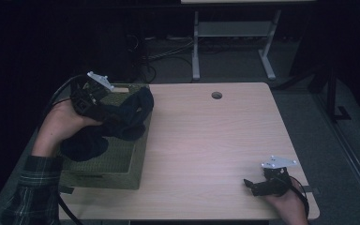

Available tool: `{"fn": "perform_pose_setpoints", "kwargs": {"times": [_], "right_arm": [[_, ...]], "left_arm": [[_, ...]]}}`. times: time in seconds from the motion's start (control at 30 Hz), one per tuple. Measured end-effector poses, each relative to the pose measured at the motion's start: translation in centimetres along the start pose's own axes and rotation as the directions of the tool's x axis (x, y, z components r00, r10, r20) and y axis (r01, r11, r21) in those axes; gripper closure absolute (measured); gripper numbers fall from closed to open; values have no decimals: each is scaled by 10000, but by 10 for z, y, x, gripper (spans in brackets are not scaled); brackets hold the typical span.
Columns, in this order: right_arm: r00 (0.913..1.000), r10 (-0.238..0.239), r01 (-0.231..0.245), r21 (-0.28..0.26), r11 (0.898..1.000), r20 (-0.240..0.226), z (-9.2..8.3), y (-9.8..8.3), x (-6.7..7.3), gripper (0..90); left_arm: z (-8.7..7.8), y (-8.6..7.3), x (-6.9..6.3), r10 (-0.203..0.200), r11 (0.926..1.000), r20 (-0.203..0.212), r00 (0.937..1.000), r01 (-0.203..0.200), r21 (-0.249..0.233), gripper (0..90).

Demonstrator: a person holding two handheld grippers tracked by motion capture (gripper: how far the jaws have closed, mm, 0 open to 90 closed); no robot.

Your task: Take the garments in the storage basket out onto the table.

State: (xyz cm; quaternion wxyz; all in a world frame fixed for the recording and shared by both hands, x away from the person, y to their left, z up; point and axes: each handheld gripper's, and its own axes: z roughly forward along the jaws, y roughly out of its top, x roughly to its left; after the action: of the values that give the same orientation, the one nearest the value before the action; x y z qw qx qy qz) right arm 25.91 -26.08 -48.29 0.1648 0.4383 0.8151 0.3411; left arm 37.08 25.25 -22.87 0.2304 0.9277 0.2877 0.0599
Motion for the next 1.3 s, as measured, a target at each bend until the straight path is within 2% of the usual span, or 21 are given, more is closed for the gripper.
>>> {"fn": "perform_pose_setpoints", "kwargs": {"times": [0.17,0.3,0.47,0.97,1.3], "right_arm": [[10000,11,-11,1,10000,2,0,0,0,3],[10000,3,-3,-1,10000,-7,0,0,0,2],[10000,-33,33,7,10000,-22,0,0,-1,2],[9999,105,-105,44,9999,63,0,0,0,2],[10000,91,-91,39,10000,35,0,0,0,2]], "left_arm": [[0,8,-4,102,9999,63,9999,-102,-40,654],[4,20,-11,303,9995,218,9993,-300,-135,654],[9,31,-18,403,9990,209,9990,-398,-205,654],[23,63,-40,864,9961,441,9953,-857,-193,654],[44,85,-59,1202,9926,753,9899,-1184,-274,654]]}}
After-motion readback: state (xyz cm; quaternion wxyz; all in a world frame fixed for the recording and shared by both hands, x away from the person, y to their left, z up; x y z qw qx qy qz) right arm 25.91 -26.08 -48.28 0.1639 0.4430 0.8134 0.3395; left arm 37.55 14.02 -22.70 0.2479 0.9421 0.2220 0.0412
